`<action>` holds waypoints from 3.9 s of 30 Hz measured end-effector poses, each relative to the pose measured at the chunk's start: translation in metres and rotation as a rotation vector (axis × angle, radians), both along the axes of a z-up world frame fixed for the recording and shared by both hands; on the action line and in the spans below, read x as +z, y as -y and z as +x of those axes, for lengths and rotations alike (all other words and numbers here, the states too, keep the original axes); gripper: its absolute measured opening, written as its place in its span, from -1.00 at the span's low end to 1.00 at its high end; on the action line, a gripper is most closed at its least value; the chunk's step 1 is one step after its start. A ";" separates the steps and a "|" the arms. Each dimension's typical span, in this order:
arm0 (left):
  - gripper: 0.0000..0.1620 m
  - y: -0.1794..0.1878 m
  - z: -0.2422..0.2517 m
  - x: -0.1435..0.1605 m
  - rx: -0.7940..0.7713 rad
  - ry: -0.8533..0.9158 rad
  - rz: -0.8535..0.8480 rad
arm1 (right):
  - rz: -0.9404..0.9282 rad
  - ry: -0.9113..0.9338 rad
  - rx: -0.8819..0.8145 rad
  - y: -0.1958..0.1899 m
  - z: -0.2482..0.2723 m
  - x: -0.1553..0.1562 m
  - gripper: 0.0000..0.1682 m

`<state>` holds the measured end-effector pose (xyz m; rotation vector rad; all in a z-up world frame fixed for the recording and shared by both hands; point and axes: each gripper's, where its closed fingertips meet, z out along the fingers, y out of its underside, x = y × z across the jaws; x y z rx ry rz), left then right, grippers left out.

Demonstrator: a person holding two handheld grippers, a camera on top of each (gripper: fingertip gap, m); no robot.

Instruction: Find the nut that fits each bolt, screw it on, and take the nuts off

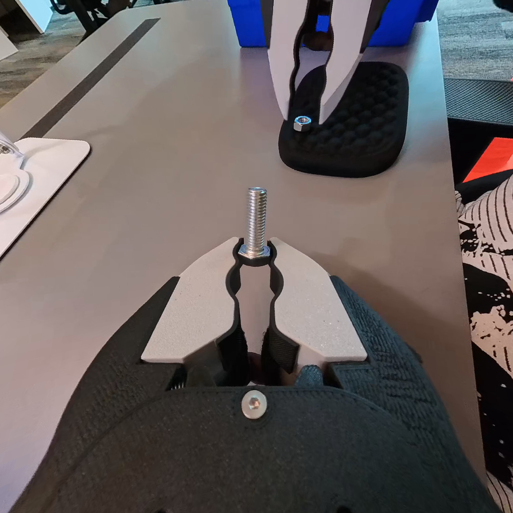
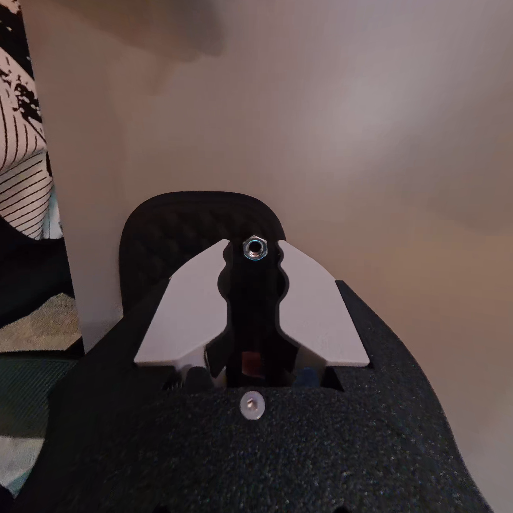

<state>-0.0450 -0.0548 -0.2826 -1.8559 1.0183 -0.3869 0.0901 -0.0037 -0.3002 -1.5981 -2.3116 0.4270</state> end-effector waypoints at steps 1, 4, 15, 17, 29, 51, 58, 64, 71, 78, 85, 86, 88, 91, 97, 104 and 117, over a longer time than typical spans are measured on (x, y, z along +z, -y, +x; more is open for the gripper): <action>-0.80 0.000 0.000 0.000 0.000 0.001 -0.001 | 0.005 0.016 0.011 0.000 0.000 -0.002 -0.66; -0.80 0.000 0.001 -0.001 -0.006 -0.001 -0.005 | 0.012 0.036 0.025 -0.001 0.000 -0.005 -0.79; -0.80 0.025 0.018 -0.014 -0.245 -0.014 -0.205 | -0.082 -0.418 0.237 0.046 -0.064 0.059 -0.79; -0.80 0.031 0.021 -0.018 -0.299 -0.013 -0.256 | -0.063 -0.499 0.312 0.062 -0.081 0.066 -0.79; -0.80 0.037 0.023 -0.024 -0.342 -0.025 -0.306 | 0.097 -0.499 0.535 0.086 -0.116 0.052 -0.79; -0.80 0.028 0.022 0.019 -0.315 0.203 -0.100 | -0.240 -0.784 0.468 0.087 -0.130 0.093 -0.80; -0.80 0.028 0.023 0.014 -0.310 0.176 -0.117 | -0.226 -0.721 0.516 0.087 -0.130 0.090 -0.79; -0.80 0.016 0.016 0.019 -0.211 0.211 -0.108 | -0.236 -0.696 0.421 0.075 -0.139 0.093 -0.79; -0.80 -0.006 0.005 0.022 -0.027 0.234 -0.079 | -0.209 -0.641 0.166 0.055 -0.151 0.096 -0.79; -0.81 -0.019 -0.003 0.037 0.111 0.312 0.006 | -0.243 -0.691 0.012 0.047 -0.160 0.108 -0.80; -0.81 -0.026 -0.008 0.030 0.197 0.260 0.004 | -0.130 -0.624 -0.114 0.039 -0.163 0.102 -0.79; -0.81 -0.027 -0.009 0.029 0.210 0.253 0.007 | -0.119 -0.617 -0.134 0.038 -0.163 0.101 -0.79; -0.81 -0.029 -0.010 0.028 0.225 0.241 0.014 | -0.099 -0.609 -0.158 0.037 -0.163 0.101 -0.79; -0.81 -0.028 -0.010 0.029 0.216 0.256 0.005 | -0.092 -0.608 -0.177 0.037 -0.164 0.101 -0.79; -0.81 -0.026 -0.010 0.034 0.189 0.325 -0.016 | -0.134 -0.623 -0.158 0.040 -0.165 0.106 -0.69; -0.81 -0.025 -0.013 0.044 0.170 0.430 -0.017 | -0.336 -0.799 -0.109 0.052 -0.172 0.112 -0.32; -0.80 -0.027 -0.016 0.043 0.188 0.451 -0.033 | -0.376 -0.912 -0.194 0.044 -0.170 0.111 -0.49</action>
